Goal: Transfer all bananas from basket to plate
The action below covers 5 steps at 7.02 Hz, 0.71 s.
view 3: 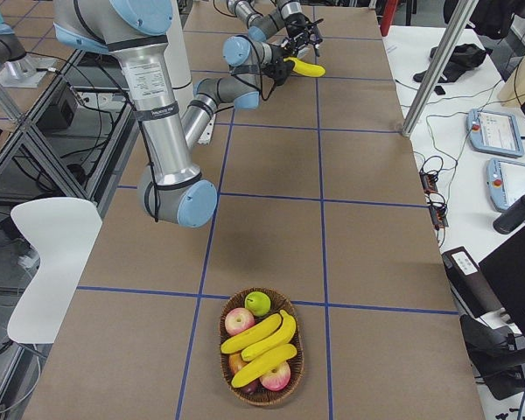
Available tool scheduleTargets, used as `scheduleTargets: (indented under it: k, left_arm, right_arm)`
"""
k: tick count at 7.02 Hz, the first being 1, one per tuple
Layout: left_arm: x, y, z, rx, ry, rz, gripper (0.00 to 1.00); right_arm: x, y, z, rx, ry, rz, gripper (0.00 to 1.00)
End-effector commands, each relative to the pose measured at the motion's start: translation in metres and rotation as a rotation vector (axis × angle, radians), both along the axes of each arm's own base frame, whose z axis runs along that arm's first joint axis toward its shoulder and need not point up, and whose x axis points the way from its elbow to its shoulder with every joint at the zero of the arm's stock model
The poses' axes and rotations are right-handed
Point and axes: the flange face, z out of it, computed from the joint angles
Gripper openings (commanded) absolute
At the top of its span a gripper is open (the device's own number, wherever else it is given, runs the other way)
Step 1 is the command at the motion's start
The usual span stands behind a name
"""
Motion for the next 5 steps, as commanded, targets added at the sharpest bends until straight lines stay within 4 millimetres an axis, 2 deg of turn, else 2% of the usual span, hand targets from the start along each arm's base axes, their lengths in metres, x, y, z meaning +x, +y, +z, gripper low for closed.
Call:
scheduleTargets:
  k: [1,5]
  left_arm:
    - [0.0060,0.0066,-0.0021,0.000,0.023,-0.008,0.99]
    - [0.0115,0.0076,-0.0089,0.005,0.030,-0.006,0.99]
  right_arm:
    - [-0.0005,0.0027,-0.0006,0.011,-0.020,-0.003,0.00]
    - [-0.0029,0.0057,-0.0010,0.011,-0.020,-0.012,0.00]
